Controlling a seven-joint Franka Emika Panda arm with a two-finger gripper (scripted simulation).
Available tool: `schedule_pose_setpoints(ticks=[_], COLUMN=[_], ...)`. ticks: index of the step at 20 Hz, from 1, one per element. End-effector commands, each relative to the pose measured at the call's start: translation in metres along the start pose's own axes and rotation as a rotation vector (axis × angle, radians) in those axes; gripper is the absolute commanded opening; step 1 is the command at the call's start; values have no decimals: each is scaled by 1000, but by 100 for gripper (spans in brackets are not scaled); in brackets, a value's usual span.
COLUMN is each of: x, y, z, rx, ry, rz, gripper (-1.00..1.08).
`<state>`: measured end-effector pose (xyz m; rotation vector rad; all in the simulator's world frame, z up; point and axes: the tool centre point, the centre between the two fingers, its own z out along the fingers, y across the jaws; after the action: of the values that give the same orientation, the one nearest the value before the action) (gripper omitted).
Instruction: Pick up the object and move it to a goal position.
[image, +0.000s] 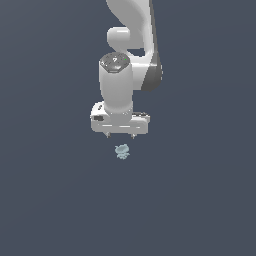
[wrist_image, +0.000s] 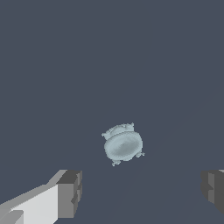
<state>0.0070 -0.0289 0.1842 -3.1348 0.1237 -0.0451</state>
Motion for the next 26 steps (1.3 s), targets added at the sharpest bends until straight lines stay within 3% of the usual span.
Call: schedule_pose_setpoints(ticks=[1, 15, 26], x=[0, -2, -3], y=[0, 6, 4], z=[0, -6, 32], rx=[0, 11, 1], ry=[0, -16, -21], rz=[0, 33, -107], gripper=[100, 100, 100])
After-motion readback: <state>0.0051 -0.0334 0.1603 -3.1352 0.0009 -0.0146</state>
